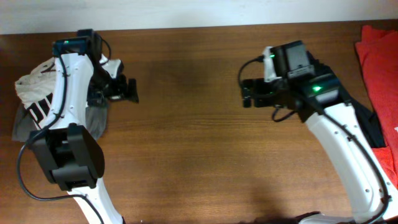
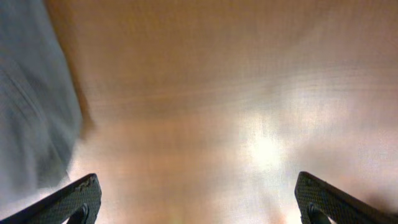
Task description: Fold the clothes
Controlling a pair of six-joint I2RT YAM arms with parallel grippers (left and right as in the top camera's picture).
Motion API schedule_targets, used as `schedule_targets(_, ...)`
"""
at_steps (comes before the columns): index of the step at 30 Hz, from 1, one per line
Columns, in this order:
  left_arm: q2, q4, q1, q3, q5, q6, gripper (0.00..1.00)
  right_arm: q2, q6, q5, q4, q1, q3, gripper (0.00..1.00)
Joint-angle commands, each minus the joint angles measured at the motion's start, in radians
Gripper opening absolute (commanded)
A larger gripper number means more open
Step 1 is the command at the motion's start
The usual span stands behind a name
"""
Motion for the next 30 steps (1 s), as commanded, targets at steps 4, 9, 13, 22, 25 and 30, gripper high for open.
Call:
schedule_targets(4, -0.032, -0.162, -0.030, 0.018, -0.015, -0.004, 0.99, 0.000, 0.008, -0.050, -0.174, -0.090, 0.018, 0.99)
schedule_targets(9, -0.047, -0.205, -0.031, -0.005, -0.018, -0.044, 0.99, 0.000, 0.008, -0.048, -0.333, -0.088, 0.018, 0.99)
schedule_targets(13, -0.113, -0.205, -0.038, -0.095, -0.038, -0.054, 0.99, -0.008, 0.008, -0.044, -0.445, -0.088, 0.013, 0.99)
schedule_targets(22, -0.524, 0.016, -0.100, -0.469, -0.108, -0.094, 0.99, -0.349, 0.135, 0.056, -0.205, -0.038, -0.246, 0.99)
schedule_targets(25, -0.715, 0.194, -0.136, -0.601, -0.131, -0.093, 0.99, -0.560, 0.158, 0.187, -0.047, 0.023, -0.406, 0.99)
schedule_targets(30, -1.046, 0.589, -0.186, -0.851, -0.237, -0.094, 0.99, -0.882, 0.158, 0.475, 0.252, 0.055, -0.674, 0.99)
